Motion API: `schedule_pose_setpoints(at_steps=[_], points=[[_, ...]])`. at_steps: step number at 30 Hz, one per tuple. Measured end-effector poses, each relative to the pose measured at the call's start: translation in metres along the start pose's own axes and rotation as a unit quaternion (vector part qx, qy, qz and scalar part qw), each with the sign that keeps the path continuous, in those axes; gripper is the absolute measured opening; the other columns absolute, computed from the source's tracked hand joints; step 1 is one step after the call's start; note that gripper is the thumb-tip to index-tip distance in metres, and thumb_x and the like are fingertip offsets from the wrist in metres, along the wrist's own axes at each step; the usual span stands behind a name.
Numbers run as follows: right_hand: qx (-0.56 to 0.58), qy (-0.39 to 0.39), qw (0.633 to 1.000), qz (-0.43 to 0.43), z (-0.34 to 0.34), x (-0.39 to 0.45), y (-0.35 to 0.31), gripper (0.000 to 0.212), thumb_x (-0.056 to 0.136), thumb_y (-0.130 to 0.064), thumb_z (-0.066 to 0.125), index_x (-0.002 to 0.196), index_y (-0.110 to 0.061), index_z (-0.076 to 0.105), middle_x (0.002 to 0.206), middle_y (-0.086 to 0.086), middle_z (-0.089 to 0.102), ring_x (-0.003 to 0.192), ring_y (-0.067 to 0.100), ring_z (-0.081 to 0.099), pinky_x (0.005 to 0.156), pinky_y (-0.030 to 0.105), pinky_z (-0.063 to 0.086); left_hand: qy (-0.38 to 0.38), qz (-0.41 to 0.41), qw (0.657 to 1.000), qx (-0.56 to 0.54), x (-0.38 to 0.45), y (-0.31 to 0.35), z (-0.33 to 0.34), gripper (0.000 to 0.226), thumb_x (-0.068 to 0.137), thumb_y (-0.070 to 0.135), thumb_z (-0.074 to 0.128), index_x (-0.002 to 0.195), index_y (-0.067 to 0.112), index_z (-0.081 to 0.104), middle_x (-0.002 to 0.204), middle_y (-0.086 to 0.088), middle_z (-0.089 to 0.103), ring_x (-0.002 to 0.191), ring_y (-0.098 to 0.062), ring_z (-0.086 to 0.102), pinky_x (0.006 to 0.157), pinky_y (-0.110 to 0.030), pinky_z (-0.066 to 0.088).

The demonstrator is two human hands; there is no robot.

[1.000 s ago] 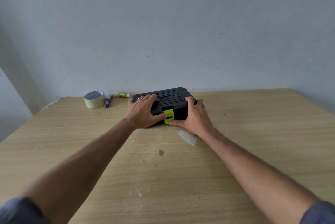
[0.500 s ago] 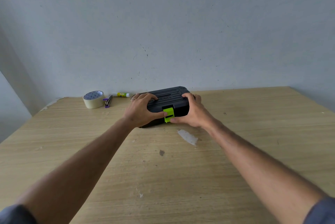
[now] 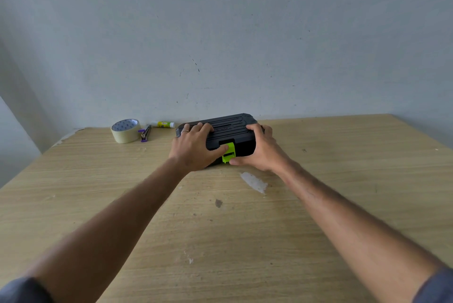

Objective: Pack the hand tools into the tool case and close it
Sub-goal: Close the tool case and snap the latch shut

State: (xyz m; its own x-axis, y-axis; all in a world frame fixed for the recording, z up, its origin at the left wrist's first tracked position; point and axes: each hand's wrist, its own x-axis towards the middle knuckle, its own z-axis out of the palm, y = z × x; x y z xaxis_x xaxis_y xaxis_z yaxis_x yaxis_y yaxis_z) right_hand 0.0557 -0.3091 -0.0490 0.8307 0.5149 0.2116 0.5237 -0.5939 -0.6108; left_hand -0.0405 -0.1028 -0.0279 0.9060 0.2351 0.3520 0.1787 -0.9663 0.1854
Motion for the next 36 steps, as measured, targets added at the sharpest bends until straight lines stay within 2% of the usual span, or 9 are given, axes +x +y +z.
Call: schedule_pose_setpoints(at_steps=[3, 7, 12, 17, 20, 24, 29, 33, 36], points=[[0.011, 0.004, 1.000, 0.002, 0.001, -0.001, -0.001, 0.125, 0.050, -0.071, 0.088, 0.151, -0.030, 0.026, 0.150, 0.006, 0.023, 0.136, 0.028, 0.041, 0.108, 0.044, 0.045, 0.016, 0.032, 0.998, 0.051, -0.004, -0.003, 0.007, 0.077, 0.082, 0.089, 0.025, 0.125, 0.028, 0.046, 0.135, 0.000, 0.054, 0.135, -0.038, 0.044, 0.087, -0.055, 0.053], [0.020, 0.008, 1.000, 0.002, 0.001, -0.001, -0.001, 0.124, 0.051, -0.068, 0.090, 0.151, -0.029, 0.028, 0.149, 0.006, 0.025, 0.135, 0.028, 0.041, 0.108, 0.042, 0.045, 0.013, 0.050, 0.996, 0.079, -0.003, -0.006, 0.007, 0.078, 0.087, 0.087, 0.017, 0.127, 0.027, 0.045, 0.137, -0.002, 0.053, 0.134, -0.040, 0.046, 0.084, -0.055, 0.055], [0.006, 0.005, 1.000, -0.006, 0.002, -0.003, 0.001, 0.129, 0.049, -0.065, 0.092, 0.153, -0.029, 0.025, 0.153, 0.007, 0.020, 0.137, 0.029, 0.039, 0.110, 0.044, 0.044, 0.034, 0.041, 0.995, 0.090, -0.005, -0.003, 0.011, 0.073, 0.089, 0.085, 0.019, 0.122, 0.027, 0.048, 0.128, 0.000, 0.056, 0.130, -0.038, 0.050, 0.081, -0.052, 0.054], [0.035, 0.041, 0.999, -0.006, 0.005, -0.002, 0.000, 0.107, 0.062, -0.073, 0.082, 0.147, -0.029, 0.034, 0.148, 0.006, 0.029, 0.131, 0.026, 0.047, 0.103, 0.036, 0.047, 0.040, 0.035, 0.996, 0.069, -0.004, -0.006, 0.012, 0.074, 0.087, 0.087, 0.022, 0.122, 0.028, 0.050, 0.125, 0.005, 0.058, 0.126, -0.034, 0.052, 0.078, -0.051, 0.054], [0.040, 0.027, 0.999, 0.003, 0.004, -0.002, -0.001, 0.111, 0.057, -0.073, 0.084, 0.146, -0.031, 0.032, 0.147, 0.005, 0.027, 0.131, 0.026, 0.044, 0.105, 0.041, 0.047, 0.038, 0.036, 0.997, 0.064, -0.004, -0.006, 0.012, 0.074, 0.087, 0.087, 0.022, 0.123, 0.028, 0.050, 0.126, 0.005, 0.057, 0.127, -0.033, 0.051, 0.080, -0.052, 0.054], [0.056, 0.018, 0.998, 0.014, 0.003, 0.001, -0.001, 0.111, 0.056, -0.067, 0.088, 0.145, -0.032, 0.032, 0.146, 0.003, 0.026, 0.131, 0.026, 0.043, 0.105, 0.039, 0.046, 0.037, 0.033, 0.997, 0.058, -0.005, -0.005, 0.011, 0.075, 0.086, 0.088, 0.022, 0.122, 0.028, 0.050, 0.125, 0.006, 0.058, 0.127, -0.033, 0.051, 0.081, -0.052, 0.053], [0.049, -0.008, 0.998, 0.048, -0.001, 0.005, -0.007, 0.116, 0.053, -0.056, 0.095, 0.146, -0.032, 0.029, 0.143, 0.004, 0.028, 0.128, 0.024, 0.042, 0.086, 0.031, 0.047, 0.033, 0.026, 0.998, 0.052, -0.006, -0.004, 0.010, 0.077, 0.084, 0.089, 0.024, 0.123, 0.029, 0.051, 0.127, 0.008, 0.058, 0.129, -0.032, 0.050, 0.084, -0.053, 0.052], [0.028, -0.023, 0.997, 0.063, -0.004, 0.006, -0.012, 0.125, 0.049, -0.058, 0.096, 0.149, -0.035, 0.025, 0.144, 0.005, 0.026, 0.131, 0.028, 0.041, 0.102, 0.044, 0.049, 0.034, 0.023, 0.998, 0.040, -0.007, -0.004, 0.008, 0.077, 0.082, 0.090, 0.028, 0.124, 0.030, 0.052, 0.127, 0.009, 0.058, 0.130, -0.030, 0.049, 0.085, -0.052, 0.052], [0.006, -0.017, 0.998, 0.057, -0.001, 0.003, -0.013, 0.131, 0.049, -0.057, 0.096, 0.154, -0.037, 0.021, 0.149, 0.008, 0.023, 0.135, 0.031, 0.037, 0.107, 0.048, 0.046, 0.033, 0.027, 0.998, 0.038, -0.007, -0.003, 0.007, 0.078, 0.082, 0.090, 0.029, 0.126, 0.030, 0.051, 0.127, 0.009, 0.057, 0.131, -0.030, 0.048, 0.085, -0.053, 0.052]])
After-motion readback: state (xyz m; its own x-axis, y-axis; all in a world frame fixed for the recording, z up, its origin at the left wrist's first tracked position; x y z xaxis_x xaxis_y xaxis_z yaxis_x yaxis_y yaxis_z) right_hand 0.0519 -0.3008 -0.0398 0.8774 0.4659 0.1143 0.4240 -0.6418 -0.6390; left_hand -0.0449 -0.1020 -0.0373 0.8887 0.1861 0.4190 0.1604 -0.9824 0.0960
